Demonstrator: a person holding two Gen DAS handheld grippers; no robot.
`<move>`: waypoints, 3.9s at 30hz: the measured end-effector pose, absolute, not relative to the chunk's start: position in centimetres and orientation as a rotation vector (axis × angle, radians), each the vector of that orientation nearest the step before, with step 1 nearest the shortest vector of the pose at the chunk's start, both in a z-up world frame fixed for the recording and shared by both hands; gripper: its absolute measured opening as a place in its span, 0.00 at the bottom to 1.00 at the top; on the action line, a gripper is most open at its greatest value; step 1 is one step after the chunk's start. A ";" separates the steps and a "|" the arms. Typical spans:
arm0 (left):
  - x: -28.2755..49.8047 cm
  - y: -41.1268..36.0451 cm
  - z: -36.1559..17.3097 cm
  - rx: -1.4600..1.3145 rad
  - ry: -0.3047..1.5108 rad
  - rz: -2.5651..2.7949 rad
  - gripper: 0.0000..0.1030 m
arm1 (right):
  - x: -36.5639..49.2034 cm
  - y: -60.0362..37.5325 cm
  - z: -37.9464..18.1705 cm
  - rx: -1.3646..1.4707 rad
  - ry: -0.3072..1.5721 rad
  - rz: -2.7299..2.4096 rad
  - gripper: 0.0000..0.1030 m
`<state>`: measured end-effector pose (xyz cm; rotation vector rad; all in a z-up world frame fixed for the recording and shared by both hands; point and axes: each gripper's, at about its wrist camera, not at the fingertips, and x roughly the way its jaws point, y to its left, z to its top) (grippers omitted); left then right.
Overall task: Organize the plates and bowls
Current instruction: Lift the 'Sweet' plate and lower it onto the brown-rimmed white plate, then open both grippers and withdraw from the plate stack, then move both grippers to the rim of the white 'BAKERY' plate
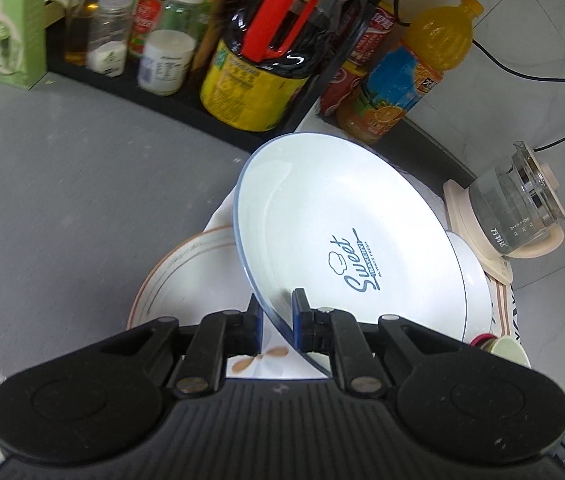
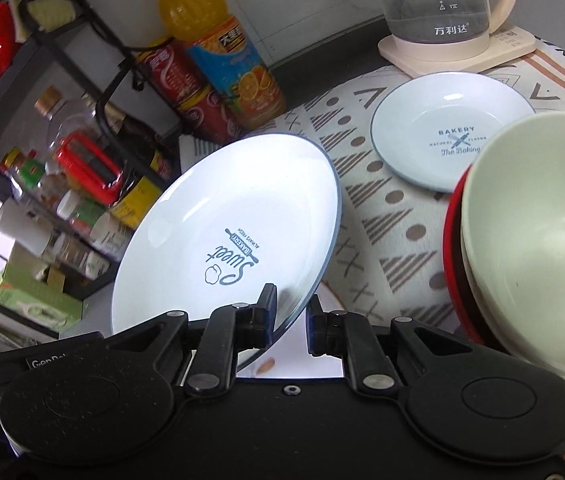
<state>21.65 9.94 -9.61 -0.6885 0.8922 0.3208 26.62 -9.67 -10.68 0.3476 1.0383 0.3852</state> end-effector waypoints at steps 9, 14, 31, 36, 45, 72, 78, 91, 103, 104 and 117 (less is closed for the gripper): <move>18.2 8.7 -10.5 -0.702 0.898 0.352 0.12 | 23.9 -10.4 -10.9 0.291 1.054 0.412 0.14; 16.7 8.0 -11.2 -0.713 0.916 0.371 0.12 | 22.8 -10.7 -11.3 0.271 1.072 0.421 0.14; 14.7 7.5 -12.7 -0.739 0.970 0.392 0.13 | 21.5 -10.9 -12.1 0.211 1.113 0.424 0.14; 14.9 7.7 -13.0 -0.738 0.991 0.392 0.13 | 21.6 -10.8 -12.2 0.203 1.115 0.417 0.14; 16.4 8.9 -12.8 -0.705 1.092 0.348 0.18 | 21.9 -10.0 -12.6 0.191 1.135 0.404 0.14; 16.3 11.6 -12.3 -0.593 1.058 0.520 0.27 | 23.2 -9.1 -14.1 0.161 1.201 0.381 0.21; 16.8 11.6 -11.3 -0.609 1.046 0.500 0.28 | 23.5 -9.5 -12.7 0.161 1.178 0.386 0.23; 20.0 10.5 -7.2 -0.567 0.954 0.449 0.71 | 26.4 -10.6 -6.7 0.216 0.988 0.458 0.65; 25.0 8.0 -6.0 -0.504 0.958 0.347 0.73 | 30.0 -14.5 -4.9 0.310 0.920 0.343 0.84; 25.5 7.7 -5.9 -0.499 0.960 0.337 0.73 | 30.2 -14.8 -4.9 0.311 0.914 0.332 0.85; 31.9 4.0 -6.4 -0.435 1.009 0.183 0.73 | 32.8 -18.5 -5.3 0.336 0.897 0.173 0.86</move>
